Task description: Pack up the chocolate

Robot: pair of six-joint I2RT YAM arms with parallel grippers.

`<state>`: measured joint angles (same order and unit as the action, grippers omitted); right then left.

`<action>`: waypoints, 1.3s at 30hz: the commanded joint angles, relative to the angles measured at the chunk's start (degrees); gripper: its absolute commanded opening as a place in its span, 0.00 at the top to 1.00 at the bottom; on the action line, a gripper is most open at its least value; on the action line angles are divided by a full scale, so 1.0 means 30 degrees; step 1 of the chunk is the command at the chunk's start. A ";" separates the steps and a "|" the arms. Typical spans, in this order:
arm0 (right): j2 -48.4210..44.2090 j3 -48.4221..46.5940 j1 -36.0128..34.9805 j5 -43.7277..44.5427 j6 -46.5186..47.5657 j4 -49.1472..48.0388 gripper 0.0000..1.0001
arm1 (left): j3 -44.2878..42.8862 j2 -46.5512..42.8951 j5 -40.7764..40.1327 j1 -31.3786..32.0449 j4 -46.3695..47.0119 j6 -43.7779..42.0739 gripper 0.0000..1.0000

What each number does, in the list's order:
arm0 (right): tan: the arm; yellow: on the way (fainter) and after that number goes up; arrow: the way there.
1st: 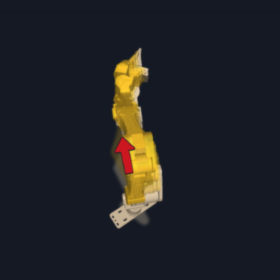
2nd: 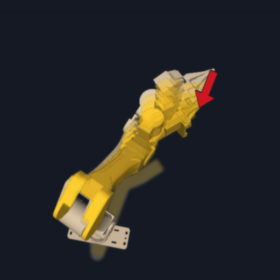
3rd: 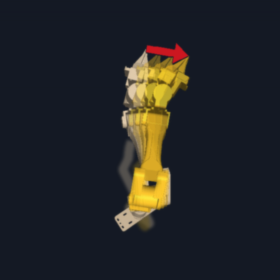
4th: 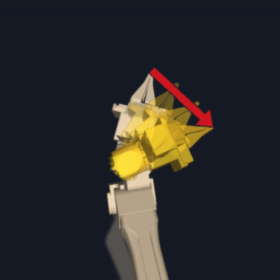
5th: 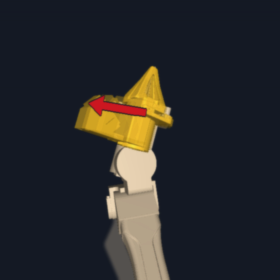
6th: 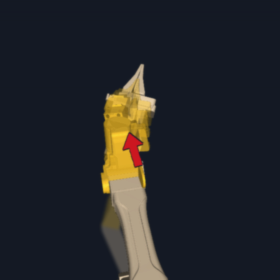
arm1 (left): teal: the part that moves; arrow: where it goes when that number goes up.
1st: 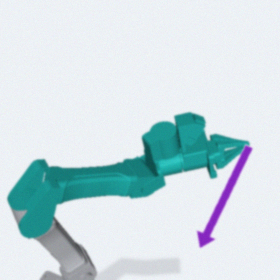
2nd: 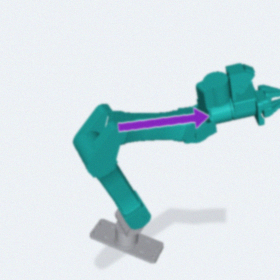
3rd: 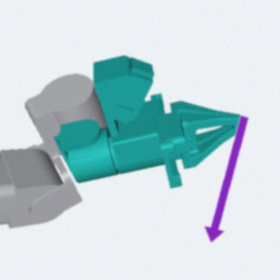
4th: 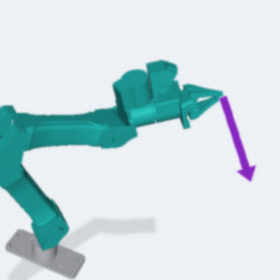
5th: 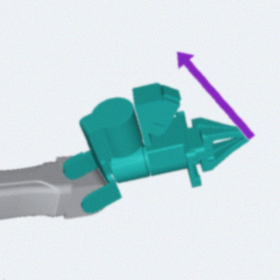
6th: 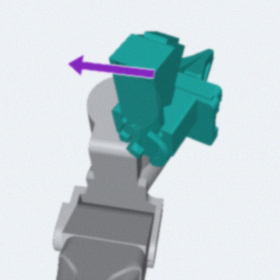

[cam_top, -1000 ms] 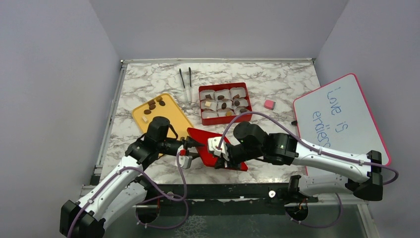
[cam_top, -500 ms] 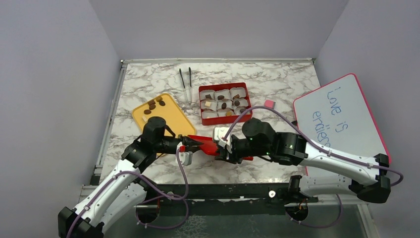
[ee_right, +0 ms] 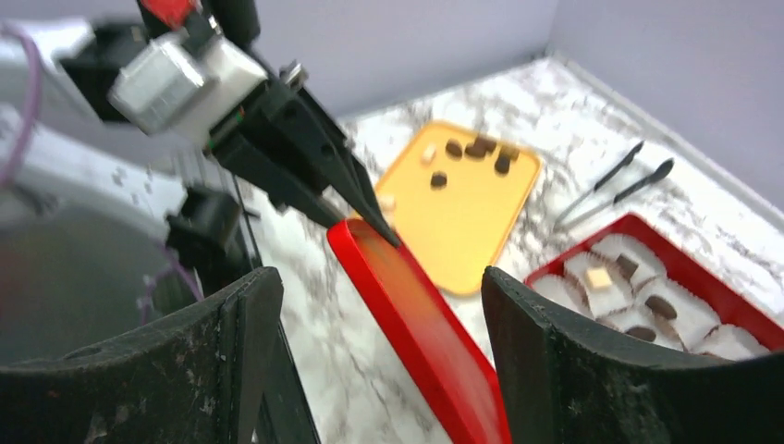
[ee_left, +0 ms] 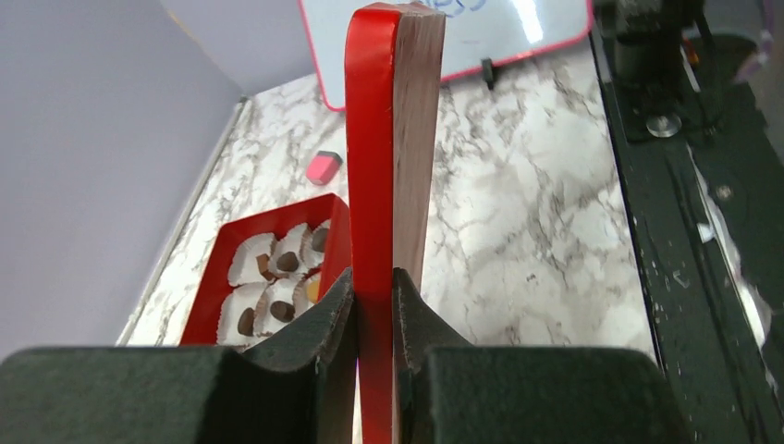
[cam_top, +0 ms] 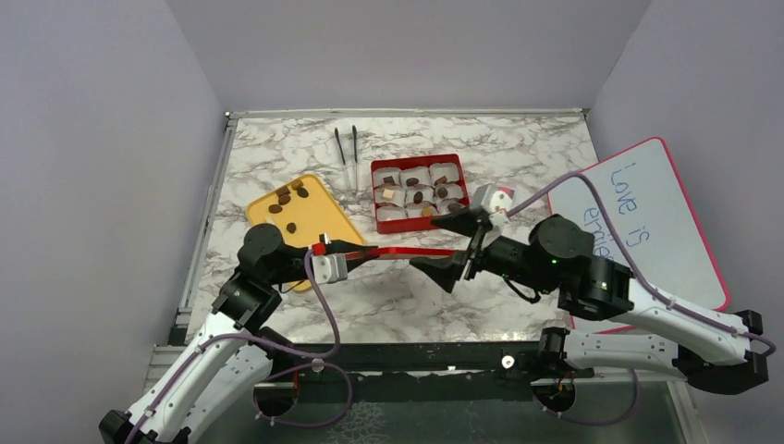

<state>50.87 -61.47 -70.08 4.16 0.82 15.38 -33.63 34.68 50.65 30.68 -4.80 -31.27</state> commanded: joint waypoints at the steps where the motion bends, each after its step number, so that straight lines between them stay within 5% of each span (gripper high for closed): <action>1: -0.1039 -0.0577 -0.0105 0.2483 -0.1549 -0.3149 0.15 | -0.1070 0.0289 -0.3536 0.0058 0.3959 0.6139 0.97; 6: -0.0911 -0.0807 -0.0105 0.4005 -0.1823 -0.3525 0.15 | -0.4634 0.2939 -1.1323 0.0029 0.1704 1.1147 0.84; 21: -0.0392 0.4080 -0.0105 0.5018 -0.2437 -0.6120 0.08 | -0.5995 0.4751 -1.2907 0.0029 0.4620 1.9490 1.00; 25: 0.0015 0.4165 0.0219 0.4579 -0.0619 -0.6783 0.05 | -0.7491 0.5141 -1.1955 0.0043 0.2887 1.9289 1.00; 29: 0.0181 0.3098 0.2174 0.0649 0.1238 -0.6331 0.05 | -0.9263 0.5301 -1.0577 0.0029 -0.0645 1.7541 1.00; 39: 0.2303 0.1768 0.6936 -0.4864 0.3753 -0.3921 0.05 | -0.8980 0.3680 -0.7890 0.0029 -0.6281 1.5941 1.00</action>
<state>55.92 -56.34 -53.67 -0.67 7.70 0.08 -60.66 47.88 20.43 30.72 -16.64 18.92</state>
